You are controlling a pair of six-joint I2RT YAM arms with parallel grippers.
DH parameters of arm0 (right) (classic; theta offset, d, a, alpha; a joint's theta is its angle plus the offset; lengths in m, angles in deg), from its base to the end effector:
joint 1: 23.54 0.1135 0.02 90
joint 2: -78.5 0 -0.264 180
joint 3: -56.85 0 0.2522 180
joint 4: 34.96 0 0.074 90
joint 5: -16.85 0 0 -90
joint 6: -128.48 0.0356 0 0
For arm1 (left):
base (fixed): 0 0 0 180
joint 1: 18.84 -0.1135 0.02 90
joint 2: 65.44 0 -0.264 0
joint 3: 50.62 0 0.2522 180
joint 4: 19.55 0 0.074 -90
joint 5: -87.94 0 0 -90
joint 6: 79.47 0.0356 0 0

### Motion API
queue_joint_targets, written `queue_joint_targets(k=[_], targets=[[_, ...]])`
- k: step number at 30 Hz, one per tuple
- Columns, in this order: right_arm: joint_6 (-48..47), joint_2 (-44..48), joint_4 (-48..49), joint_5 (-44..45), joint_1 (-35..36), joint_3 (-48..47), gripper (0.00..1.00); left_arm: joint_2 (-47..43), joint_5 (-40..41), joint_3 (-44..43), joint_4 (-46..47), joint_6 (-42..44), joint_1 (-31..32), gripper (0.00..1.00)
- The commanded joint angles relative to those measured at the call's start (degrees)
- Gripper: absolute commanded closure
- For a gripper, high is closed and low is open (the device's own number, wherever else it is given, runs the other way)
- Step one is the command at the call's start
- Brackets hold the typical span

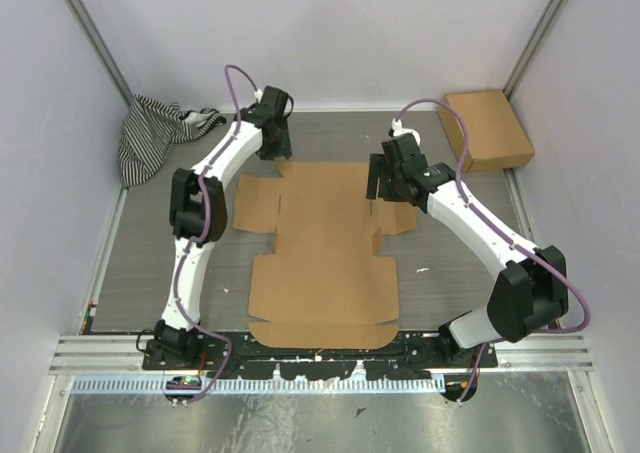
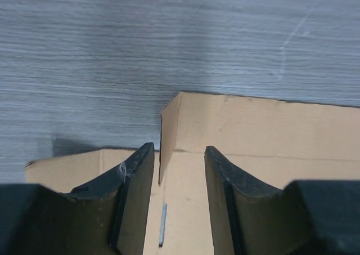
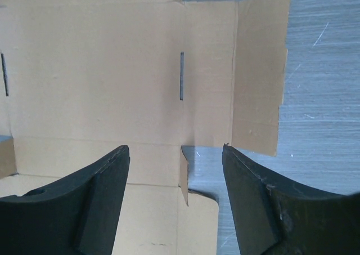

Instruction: Fold the paper box

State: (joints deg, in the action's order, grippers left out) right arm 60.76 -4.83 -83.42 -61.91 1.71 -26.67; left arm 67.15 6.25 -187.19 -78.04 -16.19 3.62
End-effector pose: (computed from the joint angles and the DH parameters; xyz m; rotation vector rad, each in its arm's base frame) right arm 0.2870 0.1277 0.2953 0.0277 2.3973 0.1522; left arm 0.4767 -0.1915 0.2364 -0.1519 2.5112 -0.1688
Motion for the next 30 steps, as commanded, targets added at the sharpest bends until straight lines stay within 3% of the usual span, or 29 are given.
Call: queue_joint_targets(k=[1,7,9,13,17,19,24,30], targets=[[-1.01,4.84,0.32,-1.39,-1.32,0.65,0.28,4.63,0.53,-8.09,-7.18,0.89,0.22,0.53],[-1.65,5.91,-0.11,-3.33,-3.33,1.02,0.28,6.35,1.11,-7.93,-5.98,1.39,0.22,0.60],[-1.93,5.74,0.13,-4.91,-4.26,1.06,0.28,6.30,0.78,-7.41,-5.39,1.76,0.26,0.69],[-2.55,5.19,0.16,-7.39,-6.09,0.28,0.28,4.87,-1.50,-5.07,-3.03,3.17,0.23,0.98],[-3.39,3.95,0.16,-9.23,-7.81,-1.62,0.28,1.04,-1.51,-0.54,0.62,4.52,0.22,1.00],[-3.83,2.38,-0.38,-10.26,-8.77,-3.39,0.28,-3.40,-1.25,5.60,5.11,4.89,0.26,1.00],[-4.53,-0.15,-2.12,-11.41,-10.63,-8.81,0.26,-22.16,-1.60,32.24,28.57,5.05,0.27,1.00],[-7.29,-3.07,-5.54,-12.85,-11.02,-16.27,0.25,-40.67,-9.12,58.49,58.51,8.10,0.31,1.00]])
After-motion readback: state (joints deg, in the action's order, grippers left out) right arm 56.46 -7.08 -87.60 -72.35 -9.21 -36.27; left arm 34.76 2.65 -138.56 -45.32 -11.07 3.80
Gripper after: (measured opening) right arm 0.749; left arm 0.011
